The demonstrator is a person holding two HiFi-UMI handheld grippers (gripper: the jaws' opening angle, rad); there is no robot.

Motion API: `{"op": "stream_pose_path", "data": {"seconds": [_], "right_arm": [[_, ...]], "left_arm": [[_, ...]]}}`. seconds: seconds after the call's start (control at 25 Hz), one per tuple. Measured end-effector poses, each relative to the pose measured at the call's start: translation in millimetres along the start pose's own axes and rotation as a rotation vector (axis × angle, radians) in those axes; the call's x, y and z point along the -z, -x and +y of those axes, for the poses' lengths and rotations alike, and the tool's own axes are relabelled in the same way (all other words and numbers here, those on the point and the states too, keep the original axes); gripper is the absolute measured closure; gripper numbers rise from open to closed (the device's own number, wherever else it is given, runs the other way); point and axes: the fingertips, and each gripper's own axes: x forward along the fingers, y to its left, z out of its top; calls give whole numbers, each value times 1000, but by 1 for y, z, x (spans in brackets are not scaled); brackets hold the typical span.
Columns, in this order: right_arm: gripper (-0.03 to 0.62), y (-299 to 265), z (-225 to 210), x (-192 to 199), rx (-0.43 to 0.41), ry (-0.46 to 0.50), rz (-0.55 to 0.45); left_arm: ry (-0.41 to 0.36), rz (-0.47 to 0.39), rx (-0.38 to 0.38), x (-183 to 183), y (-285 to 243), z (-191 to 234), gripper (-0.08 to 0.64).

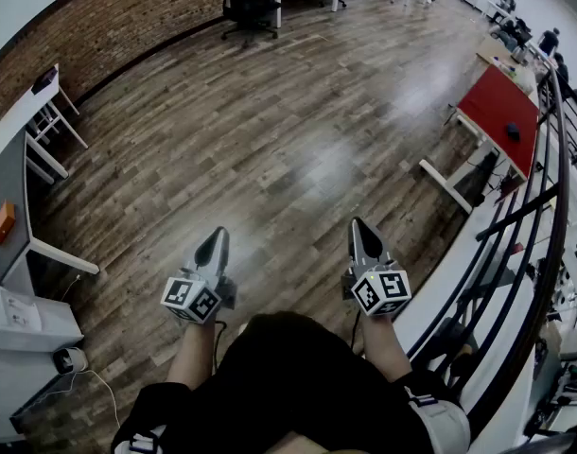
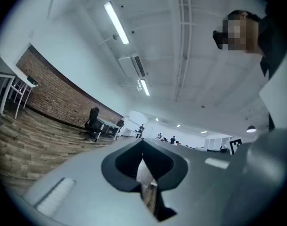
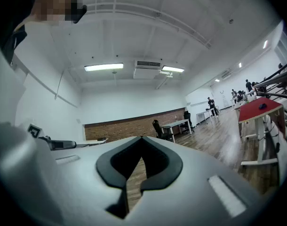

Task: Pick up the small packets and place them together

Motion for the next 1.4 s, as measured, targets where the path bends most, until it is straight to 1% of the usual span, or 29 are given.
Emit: {"op": "stream_pose_path", "data": {"seconds": [0.28, 0.48, 0.56, 0.76, 0.92, 1.0, 1.12, 1.28, 1.4], "right_arm": [[591, 10, -7, 1, -2, -16, 7], [591, 15, -13, -1, -12, -19, 7], [592, 16, -12, -1, -30, -29, 1], [591, 22, -3, -2, -135, -91, -22], [591, 23, -1, 2, -173, -93, -2], [591, 22, -3, 4, -193, -86, 8], [591, 14, 0, 11, -242, -103, 33], [591, 0, 28, 14, -354, -133, 48], [591, -12, 54, 15, -421, -118, 60]], "left_arm": [[-8, 6, 10, 3, -3, -13, 560], [-10, 3, -1, 6, -3, -20, 560], [-11, 0, -11, 6, 0, -21, 560], [-11, -9, -57, 11, 13, -20, 560], [-43, -46, -99, 6, 25, -23, 560], [-57, -65, -129, 6, 34, -27, 560], [-55, -81, -194, 7, 54, -27, 560], [-44, -104, -276, 5, 89, -20, 560], [-51, -116, -325, 0, 110, -11, 560]]}}
